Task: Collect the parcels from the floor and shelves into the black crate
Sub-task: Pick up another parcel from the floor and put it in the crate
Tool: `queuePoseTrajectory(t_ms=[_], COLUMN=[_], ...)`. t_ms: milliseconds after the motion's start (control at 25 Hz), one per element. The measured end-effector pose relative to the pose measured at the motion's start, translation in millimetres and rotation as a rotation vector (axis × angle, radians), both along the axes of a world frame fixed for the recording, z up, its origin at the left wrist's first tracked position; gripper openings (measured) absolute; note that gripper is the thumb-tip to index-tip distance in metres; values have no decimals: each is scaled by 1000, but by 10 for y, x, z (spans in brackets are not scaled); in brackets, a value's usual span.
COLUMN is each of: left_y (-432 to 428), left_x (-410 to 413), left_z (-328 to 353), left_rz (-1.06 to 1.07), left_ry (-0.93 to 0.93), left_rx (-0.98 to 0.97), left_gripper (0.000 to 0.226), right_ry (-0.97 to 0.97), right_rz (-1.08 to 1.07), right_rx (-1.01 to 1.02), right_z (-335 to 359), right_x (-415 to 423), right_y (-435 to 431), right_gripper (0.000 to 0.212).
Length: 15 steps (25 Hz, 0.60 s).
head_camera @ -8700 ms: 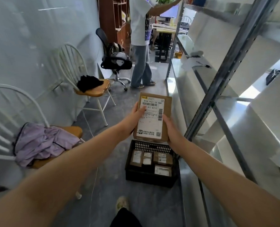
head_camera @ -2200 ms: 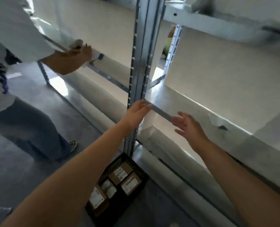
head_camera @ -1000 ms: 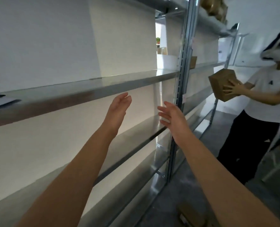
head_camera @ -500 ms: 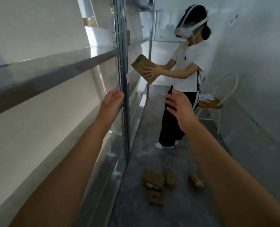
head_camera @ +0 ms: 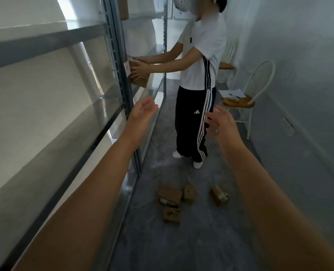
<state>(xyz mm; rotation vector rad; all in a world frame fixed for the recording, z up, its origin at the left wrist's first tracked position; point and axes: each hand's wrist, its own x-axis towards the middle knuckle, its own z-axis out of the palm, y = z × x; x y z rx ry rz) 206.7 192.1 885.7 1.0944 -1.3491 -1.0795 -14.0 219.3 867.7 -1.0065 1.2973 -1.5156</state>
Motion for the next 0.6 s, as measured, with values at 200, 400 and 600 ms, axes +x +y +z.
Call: queuePoseTrajectory(t_ms=[200, 400, 600], left_y=[-192, -425, -764], left_x=[-900, -1532, -1672], left_z=[-268, -527, -878], left_rz=[-51, -99, -78], left_ry=[-21, -67, -114], left_rx=[-6, -83, -6], left_gripper=[44, 35, 39], right_ry=[77, 113, 124], right_rz=[29, 61, 69], right_rx=[15, 58, 155], right_z=[-245, -459, -772], right_x=[-757, -1364, -1538], right_y=[-107, -311, -668], right_gripper=[55, 58, 59])
